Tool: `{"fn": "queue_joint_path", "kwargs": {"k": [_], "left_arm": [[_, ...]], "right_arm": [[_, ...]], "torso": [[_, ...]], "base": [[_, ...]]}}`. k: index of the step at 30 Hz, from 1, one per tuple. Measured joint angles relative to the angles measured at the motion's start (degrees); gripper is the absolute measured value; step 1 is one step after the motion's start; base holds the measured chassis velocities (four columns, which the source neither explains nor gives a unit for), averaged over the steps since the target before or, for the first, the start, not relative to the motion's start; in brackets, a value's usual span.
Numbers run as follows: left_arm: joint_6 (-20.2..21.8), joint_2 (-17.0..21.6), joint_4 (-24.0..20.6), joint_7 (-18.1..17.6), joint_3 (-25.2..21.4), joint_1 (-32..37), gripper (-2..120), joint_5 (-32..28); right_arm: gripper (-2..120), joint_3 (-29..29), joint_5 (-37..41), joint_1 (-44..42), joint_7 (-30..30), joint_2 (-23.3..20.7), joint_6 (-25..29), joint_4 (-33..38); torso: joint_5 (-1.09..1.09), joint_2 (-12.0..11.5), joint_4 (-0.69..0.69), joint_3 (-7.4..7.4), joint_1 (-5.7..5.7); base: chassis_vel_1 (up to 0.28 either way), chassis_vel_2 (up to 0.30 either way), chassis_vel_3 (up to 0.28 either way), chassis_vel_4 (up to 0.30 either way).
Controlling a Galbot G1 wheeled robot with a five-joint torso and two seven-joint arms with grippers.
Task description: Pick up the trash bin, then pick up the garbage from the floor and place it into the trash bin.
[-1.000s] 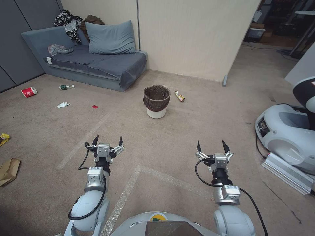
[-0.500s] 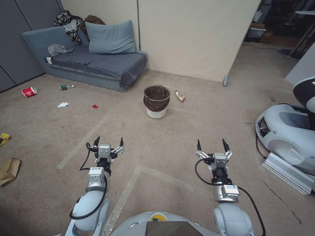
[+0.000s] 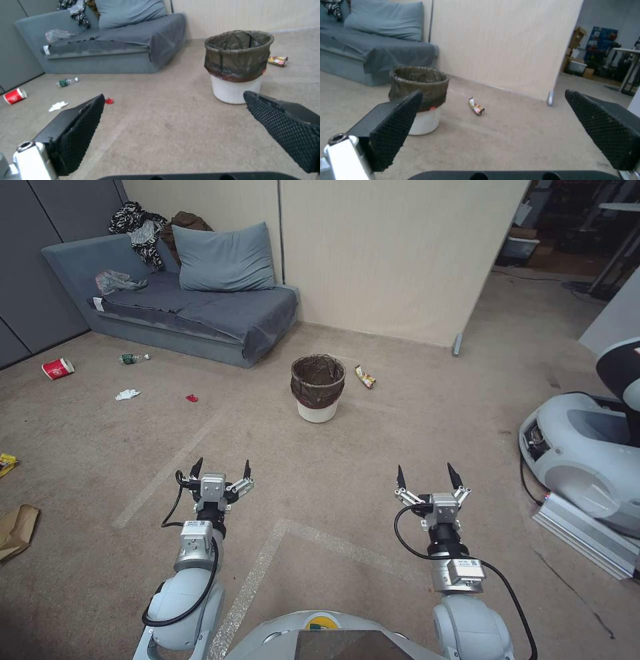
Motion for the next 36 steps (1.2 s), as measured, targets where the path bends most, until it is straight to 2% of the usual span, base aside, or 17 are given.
{"fn": "queue_joint_path", "kwargs": {"k": [11, 12, 15, 24, 27, 28, 31, 36], "left_arm": [[-0.13, 0.02, 0.16, 0.03, 0.12, -0.14, 100, 0.2], [-0.14, 0.02, 0.2, 0.04, 0.22, -0.15, 100, 0.2], [-0.15, 0.02, 0.21, 0.03, 0.23, -0.15, 100, 0.2], [-0.15, 0.02, 0.19, 0.05, 0.24, -0.15, 100, 0.21], [-0.11, 0.0, 0.09, 0.08, 0.26, -0.12, 100, 0.22], [-0.11, 0.0, 0.09, 0.08, 0.31, -0.13, 100, 0.22], [-0.09, -0.02, 0.07, 0.07, 0.51, -0.12, 100, 0.23], [-0.05, -0.02, 0.09, 0.04, 0.63, -0.09, 100, 0.23]], "right_arm": [[100, 0.06, 0.45, -0.05, -0.53, -0.01, 0.13, -0.15], [100, 0.08, 0.51, -0.07, -0.56, -0.01, 0.14, -0.15], [100, 0.08, 0.5, -0.06, -0.74, -0.01, 0.34, -0.28], [100, 0.08, 0.44, -0.01, -1.03, -0.02, 0.8, -0.52], [100, 0.08, 0.44, -0.02, -1.07, -0.01, 0.83, -0.58], [100, 0.09, 0.44, -0.02, -1.06, -0.02, 0.87, -0.58], [100, 0.11, 0.44, -0.03, -1.13, -0.02, 0.97, -0.64], [100, 0.12, -0.24, 0.1, -0.34, -0.02, 1.43, -1.08]], "torso": [[0.01, -0.01, 0.01, 0.01, 0.0], [-0.04, 0.0, -0.03, 0.01, 0.0], [0.02, -0.01, 0.02, 0.01, 0.0], [-0.03, -0.01, -0.01, 0.01, 0.0], [0.03, 0.0, 0.01, 0.0, 0.0], [-0.04, 0.0, 0.0, 0.0, 0.0], [0.04, -0.01, -0.01, 0.0, 0.01], [-0.03, -0.01, -0.02, 0.01, 0.01]], "base": [[-0.207, 0.19, 0.2, -0.206], [-0.298, 0.259, 0.264, -0.255], [-0.291, 0.275, 0.265, -0.304], [-0.339, 0.355, 0.326, -0.339], [-0.361, 0.366, 0.347, -0.355], [-0.376, 0.376, 0.327, -0.335], [-0.336, 0.322, 0.326, -0.33], [-0.334, 0.317, 0.328, -0.334]]}}
